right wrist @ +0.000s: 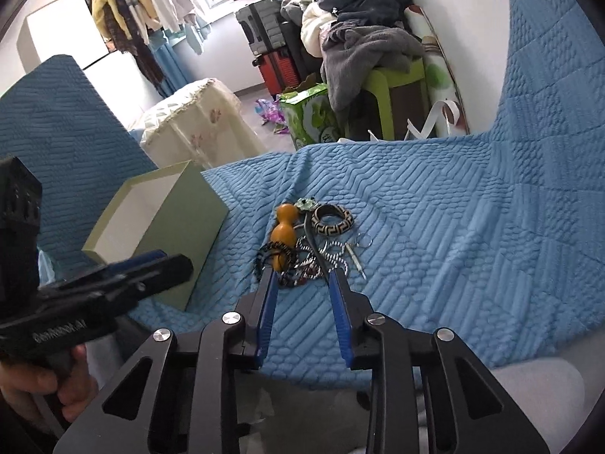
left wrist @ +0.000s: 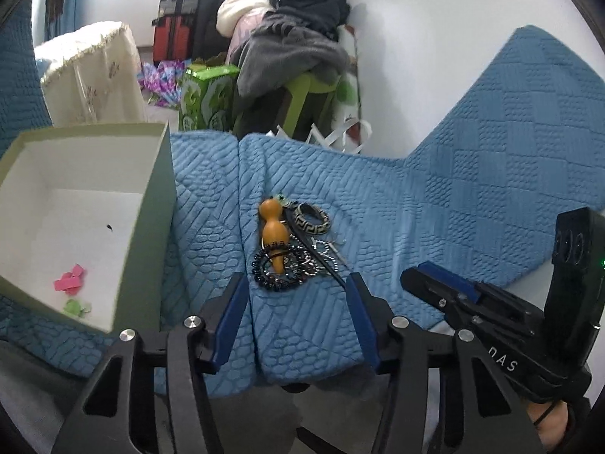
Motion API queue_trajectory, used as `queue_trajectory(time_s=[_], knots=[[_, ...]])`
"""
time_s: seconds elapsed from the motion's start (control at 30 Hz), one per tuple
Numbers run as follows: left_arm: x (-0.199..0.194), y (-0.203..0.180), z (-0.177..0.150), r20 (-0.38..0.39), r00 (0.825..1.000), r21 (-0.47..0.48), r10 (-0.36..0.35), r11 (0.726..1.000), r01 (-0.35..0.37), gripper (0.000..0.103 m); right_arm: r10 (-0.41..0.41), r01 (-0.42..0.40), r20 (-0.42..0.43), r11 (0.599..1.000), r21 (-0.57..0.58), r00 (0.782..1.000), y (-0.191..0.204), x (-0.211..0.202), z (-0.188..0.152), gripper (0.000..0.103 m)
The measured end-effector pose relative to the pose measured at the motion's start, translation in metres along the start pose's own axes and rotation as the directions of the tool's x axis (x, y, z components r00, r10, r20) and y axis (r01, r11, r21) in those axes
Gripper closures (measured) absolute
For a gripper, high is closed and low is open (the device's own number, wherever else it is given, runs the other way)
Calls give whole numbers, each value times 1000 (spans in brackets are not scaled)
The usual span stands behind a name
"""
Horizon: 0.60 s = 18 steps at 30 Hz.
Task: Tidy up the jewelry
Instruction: 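Grasp the black coiled bracelet with the left gripper while the right grasps the patterned bangle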
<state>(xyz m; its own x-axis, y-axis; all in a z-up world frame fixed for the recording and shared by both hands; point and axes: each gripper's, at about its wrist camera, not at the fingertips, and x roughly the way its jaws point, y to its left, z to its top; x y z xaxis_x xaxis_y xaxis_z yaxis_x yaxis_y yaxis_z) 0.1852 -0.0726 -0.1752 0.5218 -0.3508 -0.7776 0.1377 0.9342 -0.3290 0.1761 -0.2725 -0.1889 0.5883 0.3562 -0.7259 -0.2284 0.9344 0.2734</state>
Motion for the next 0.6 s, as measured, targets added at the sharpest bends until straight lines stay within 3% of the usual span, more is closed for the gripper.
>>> queue_trajectory(time_s=[0.17, 0.37, 0.47, 0.6], knots=[[33, 10, 4, -45, 999, -30, 23, 999, -25, 67, -30, 29, -17, 998, -52, 999, -9, 40, 14, 81], [64, 14, 6, -66, 996, -7, 65, 998, -66, 68, -24, 21, -50, 999, -48, 998, -32, 75, 30, 83], [79, 19, 6, -91, 993, -16, 76, 997, -78, 80, -15, 12, -62, 999, -44, 998, -37, 86, 35, 85], [95, 26, 7, -109, 990, -31, 89, 995, -93, 80, -10, 4, -71, 997, -80, 997, -36, 100, 38, 86]])
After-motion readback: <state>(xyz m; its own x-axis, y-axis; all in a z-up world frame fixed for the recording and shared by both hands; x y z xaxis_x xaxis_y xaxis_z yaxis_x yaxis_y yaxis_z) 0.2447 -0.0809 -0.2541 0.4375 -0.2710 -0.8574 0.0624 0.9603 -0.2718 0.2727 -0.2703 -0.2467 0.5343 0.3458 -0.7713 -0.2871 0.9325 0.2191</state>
